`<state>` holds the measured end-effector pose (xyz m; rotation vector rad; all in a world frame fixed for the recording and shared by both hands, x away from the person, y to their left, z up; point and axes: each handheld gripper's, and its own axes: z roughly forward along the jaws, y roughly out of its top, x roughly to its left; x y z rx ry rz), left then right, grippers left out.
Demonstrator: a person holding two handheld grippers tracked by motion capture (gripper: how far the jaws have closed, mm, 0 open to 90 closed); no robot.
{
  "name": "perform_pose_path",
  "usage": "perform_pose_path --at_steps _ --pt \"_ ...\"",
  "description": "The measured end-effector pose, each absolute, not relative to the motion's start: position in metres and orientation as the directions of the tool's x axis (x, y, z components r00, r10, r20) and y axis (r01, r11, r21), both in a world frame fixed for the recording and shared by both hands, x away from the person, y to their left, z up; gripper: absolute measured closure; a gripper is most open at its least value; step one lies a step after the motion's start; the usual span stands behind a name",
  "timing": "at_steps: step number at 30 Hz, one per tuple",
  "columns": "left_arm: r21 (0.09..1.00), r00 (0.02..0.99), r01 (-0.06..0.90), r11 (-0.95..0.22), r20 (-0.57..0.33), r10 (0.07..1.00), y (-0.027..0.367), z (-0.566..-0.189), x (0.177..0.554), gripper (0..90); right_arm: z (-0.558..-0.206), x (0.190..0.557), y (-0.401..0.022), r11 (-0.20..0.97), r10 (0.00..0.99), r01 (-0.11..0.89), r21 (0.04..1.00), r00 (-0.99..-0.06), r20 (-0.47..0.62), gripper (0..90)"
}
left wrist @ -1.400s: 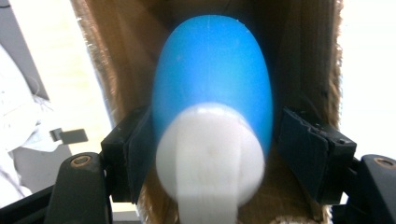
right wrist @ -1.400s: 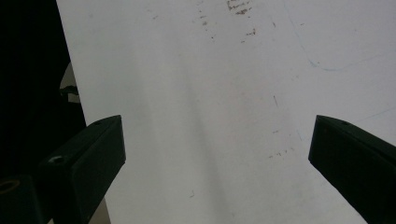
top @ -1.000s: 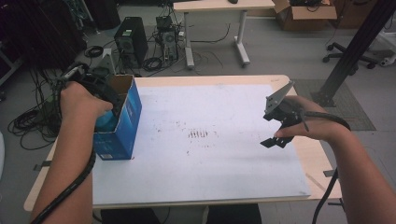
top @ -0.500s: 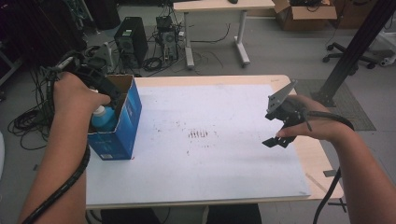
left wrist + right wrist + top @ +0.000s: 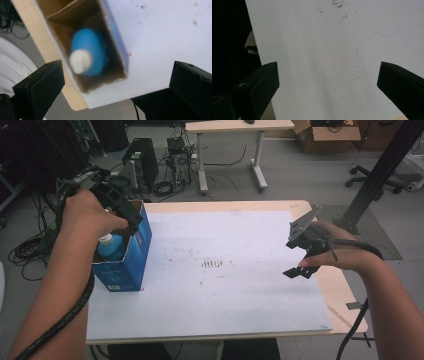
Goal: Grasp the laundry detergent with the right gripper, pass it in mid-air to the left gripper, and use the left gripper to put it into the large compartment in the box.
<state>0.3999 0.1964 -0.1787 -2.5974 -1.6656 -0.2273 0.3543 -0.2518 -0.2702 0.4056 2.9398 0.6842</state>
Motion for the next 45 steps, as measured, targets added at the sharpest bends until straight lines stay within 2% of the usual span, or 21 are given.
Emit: perform_pose_path --at_steps 10,12,15,19,29,39,45 --pt "-0.036 0.584 0.811 -0.583 0.092 0.807 0.17 -0.179 0.403 0.2 -0.265 0.352 -0.257 0.864 0.285 0.237 0.444 -0.958 -0.043 3.7" --pt "-0.024 0.633 0.773 -0.633 0.093 0.769 0.163 -0.18 0.403 0.2 -0.264 0.351 -0.257 0.867 0.279 0.232 0.441 -0.959 -0.045 3.9" --pt "-0.075 0.679 0.733 -0.676 0.127 0.723 0.155 -0.188 0.406 0.2 -0.262 0.35 -0.256 0.87 0.281 0.234 0.433 -0.959 -0.046 3.9" --pt "-0.057 0.753 0.655 -0.753 0.137 0.644 0.146 -0.194 0.407 0.2 -0.259 0.349 -0.255 0.87 0.277 0.229 0.436 -0.96 -0.048 3.9" --pt "-0.016 0.848 0.526 -0.85 0.092 0.523 0.131 -0.198 0.407 0.2 -0.258 0.347 -0.25 0.886 0.259 0.218 0.41 -0.965 -0.047 4.0" --pt "0.005 0.964 0.26 -0.966 0.057 0.259 0.106 -0.199 0.396 0.2 -0.259 0.345 -0.244 0.909 0.235 0.203 0.364 -0.971 -0.045 4.0" --pt "0.018 0.985 0.169 -0.986 0.019 0.169 0.096 -0.205 0.392 0.2 -0.258 0.349 -0.241 0.919 0.22 0.191 0.344 -0.974 -0.046 4.0"
